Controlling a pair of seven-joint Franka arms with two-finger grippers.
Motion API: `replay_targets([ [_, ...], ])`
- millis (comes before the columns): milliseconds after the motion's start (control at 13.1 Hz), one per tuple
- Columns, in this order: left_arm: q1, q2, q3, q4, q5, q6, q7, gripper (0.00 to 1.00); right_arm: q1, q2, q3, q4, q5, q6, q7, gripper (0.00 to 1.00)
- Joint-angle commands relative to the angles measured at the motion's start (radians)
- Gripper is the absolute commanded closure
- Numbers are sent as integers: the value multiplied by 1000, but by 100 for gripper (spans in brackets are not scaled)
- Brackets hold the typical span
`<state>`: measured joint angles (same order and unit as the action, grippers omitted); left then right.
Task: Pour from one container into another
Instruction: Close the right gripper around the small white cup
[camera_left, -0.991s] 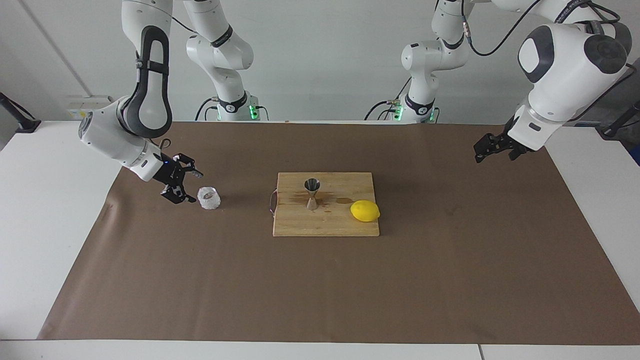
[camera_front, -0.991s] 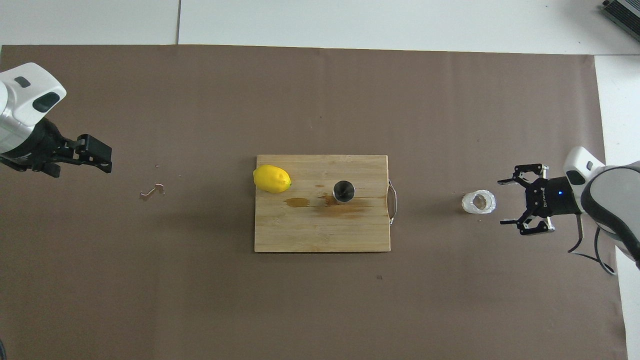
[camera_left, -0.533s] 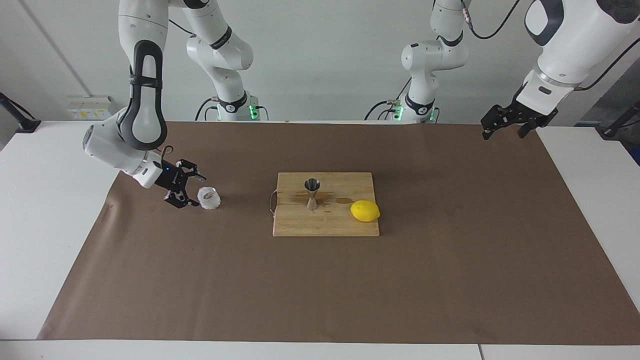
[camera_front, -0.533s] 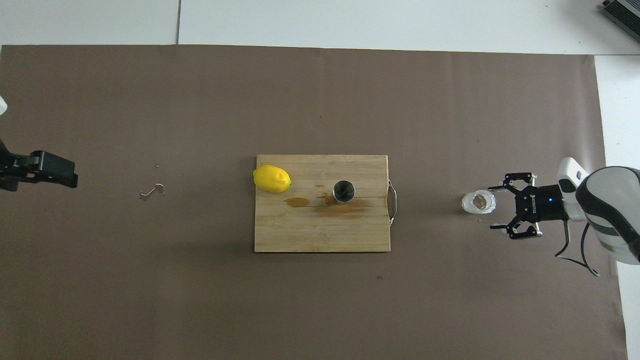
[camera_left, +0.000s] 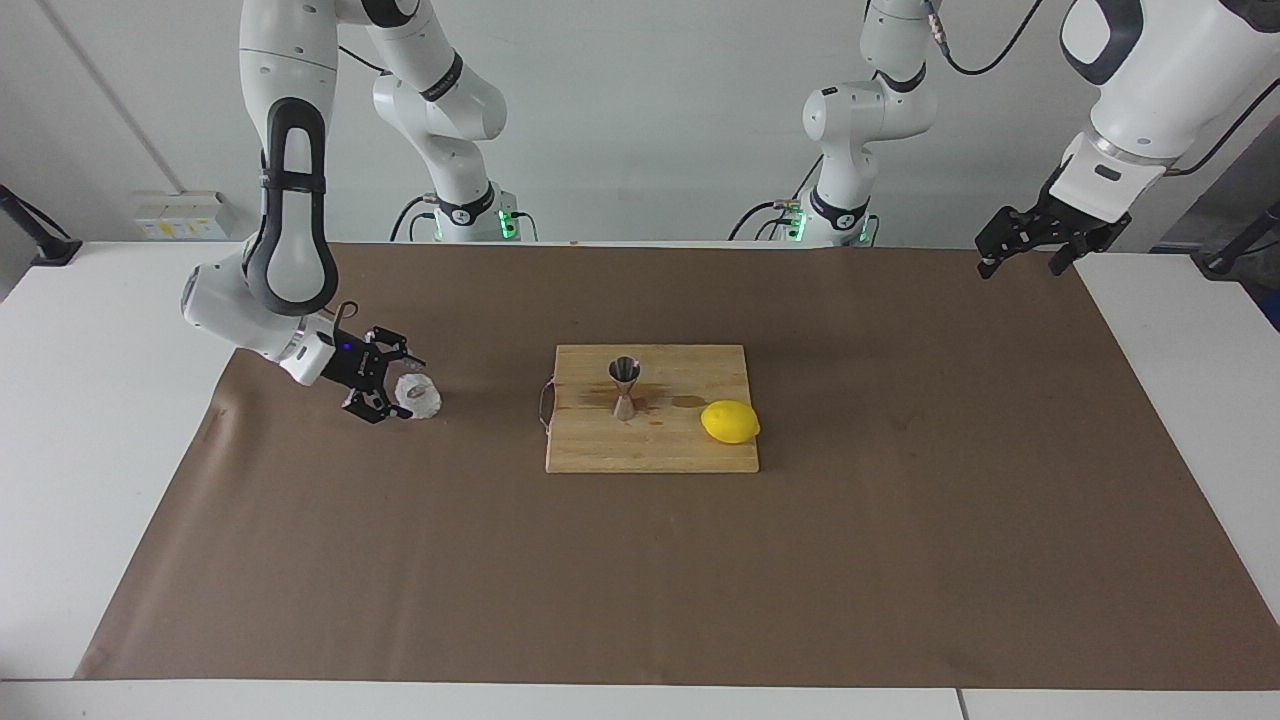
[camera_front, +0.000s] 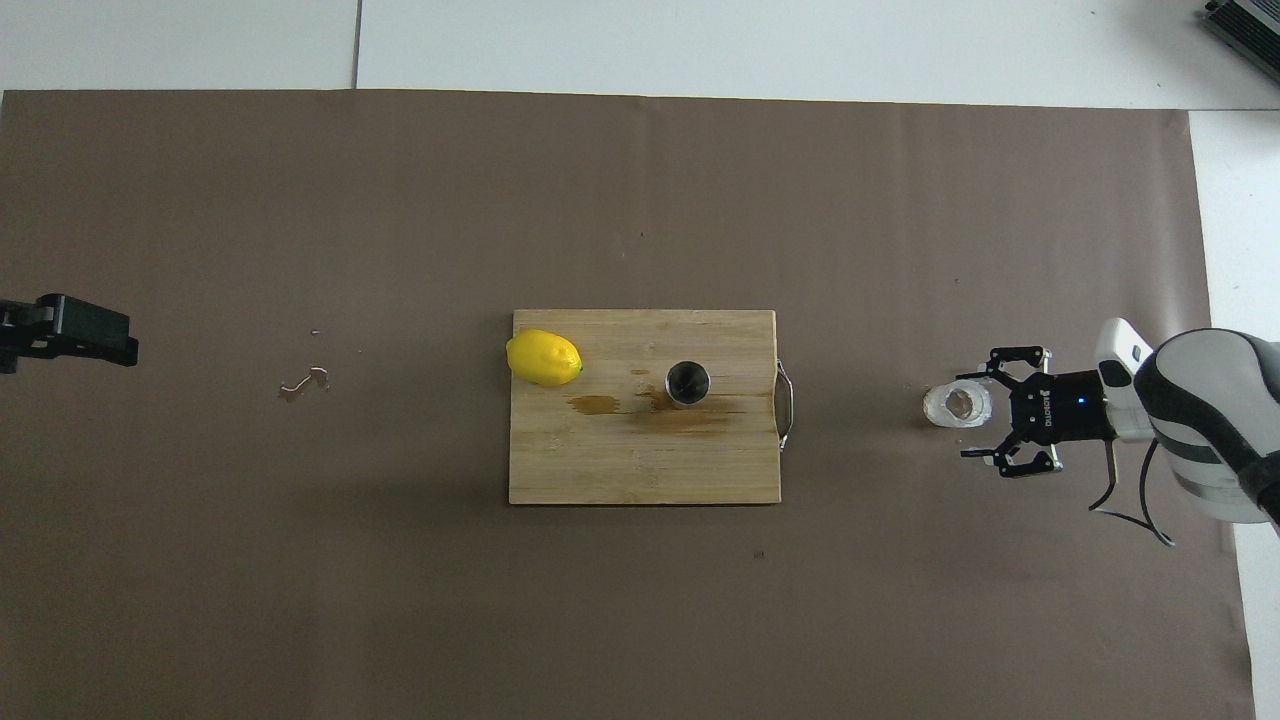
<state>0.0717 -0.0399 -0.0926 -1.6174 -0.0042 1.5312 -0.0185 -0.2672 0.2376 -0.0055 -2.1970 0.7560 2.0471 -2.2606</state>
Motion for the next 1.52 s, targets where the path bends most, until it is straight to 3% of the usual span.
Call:
replay_targets([
  [0, -6, -11, -4, -7, -7, 50, 12, 0, -3, 5, 4, -20, 51, 15, -42, 0],
  [533, -4, -12, -21, 7, -13, 73, 8, 0, 6, 6, 4, -49, 98, 31, -70, 0],
  [610, -1, -11, -21, 7, -13, 75, 8, 0, 5, 6, 4, -49, 98, 31, -70, 11],
  [838, -3, -14, -21, 7, -14, 73, 5, 0, 5, 5, 5, -47, 120, 28, -70, 61],
  [915, -3, -14, -21, 8, -14, 73, 5, 0, 5, 5, 5, -46, 126, 25, -70, 72],
  [1067, 0, -14, -21, 8, -14, 73, 3, 0, 6, 3, 7, -44, 132, 22, -68, 86],
  [1219, -3, -18, -19, 8, -19, 73, 3, 0, 6, 0, 10, -41, 132, 21, -66, 93],
  [1448, -4, -17, -19, 14, -20, 75, 3, 0, 8, -24, 28, -24, 132, 27, -50, 98],
])
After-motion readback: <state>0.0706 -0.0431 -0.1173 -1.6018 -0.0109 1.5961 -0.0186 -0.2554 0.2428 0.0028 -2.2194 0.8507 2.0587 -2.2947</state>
